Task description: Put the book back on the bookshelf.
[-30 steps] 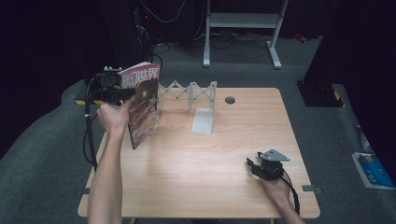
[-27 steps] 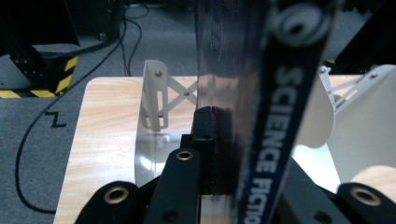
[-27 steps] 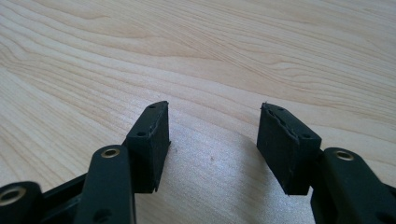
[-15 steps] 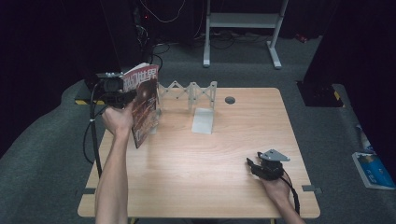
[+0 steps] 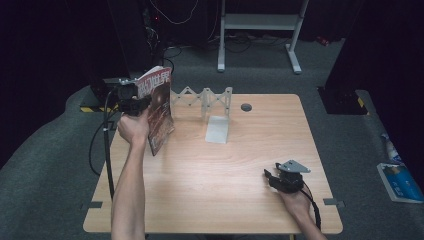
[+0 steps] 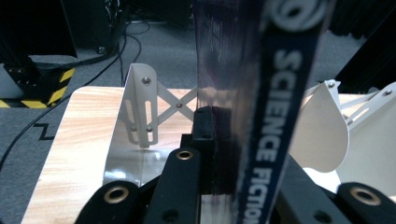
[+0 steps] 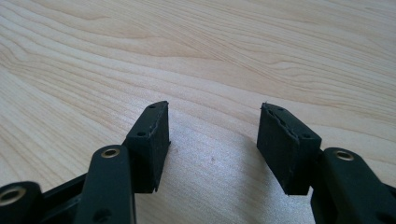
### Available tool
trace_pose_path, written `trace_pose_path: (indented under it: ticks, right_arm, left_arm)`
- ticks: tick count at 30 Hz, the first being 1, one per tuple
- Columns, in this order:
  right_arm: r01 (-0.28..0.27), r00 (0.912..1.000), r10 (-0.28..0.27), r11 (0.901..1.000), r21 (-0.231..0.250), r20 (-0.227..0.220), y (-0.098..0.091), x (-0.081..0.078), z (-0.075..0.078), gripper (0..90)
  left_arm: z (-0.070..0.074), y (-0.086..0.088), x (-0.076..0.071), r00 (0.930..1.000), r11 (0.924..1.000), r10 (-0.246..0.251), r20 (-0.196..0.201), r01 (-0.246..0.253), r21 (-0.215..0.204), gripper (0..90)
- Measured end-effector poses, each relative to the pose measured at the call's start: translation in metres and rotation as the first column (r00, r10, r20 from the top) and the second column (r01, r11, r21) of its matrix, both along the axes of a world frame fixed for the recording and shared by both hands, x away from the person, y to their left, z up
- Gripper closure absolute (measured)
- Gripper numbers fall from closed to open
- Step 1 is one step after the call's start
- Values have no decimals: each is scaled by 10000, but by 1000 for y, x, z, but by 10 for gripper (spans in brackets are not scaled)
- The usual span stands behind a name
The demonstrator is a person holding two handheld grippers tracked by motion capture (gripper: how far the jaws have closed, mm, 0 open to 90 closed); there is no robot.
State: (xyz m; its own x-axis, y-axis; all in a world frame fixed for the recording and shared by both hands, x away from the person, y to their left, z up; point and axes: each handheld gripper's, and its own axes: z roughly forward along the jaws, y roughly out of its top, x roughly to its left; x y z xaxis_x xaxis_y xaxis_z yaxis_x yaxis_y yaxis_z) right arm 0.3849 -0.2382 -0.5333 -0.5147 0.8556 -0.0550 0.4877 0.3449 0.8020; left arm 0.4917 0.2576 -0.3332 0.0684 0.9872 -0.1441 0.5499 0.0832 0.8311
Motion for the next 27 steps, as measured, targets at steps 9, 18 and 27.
trace_pose_path:
  ticks: [9,18,27]
  right_arm:
    - [-6,10000,6,10000,-4,8,0,0,0,437]
    - [-92,10000,92,10000,-6,32,0,0,0,437]
    - [-129,9999,130,9999,42,-12,1,0,0,436]
  left_arm:
    - [-8,4,2,9994,9991,108,317,-95,-416,833]
    - [-8,-3,4,9992,9983,-409,55,406,417,823]
    - [-2,-10,8,9944,9903,-664,-820,757,1169,819]
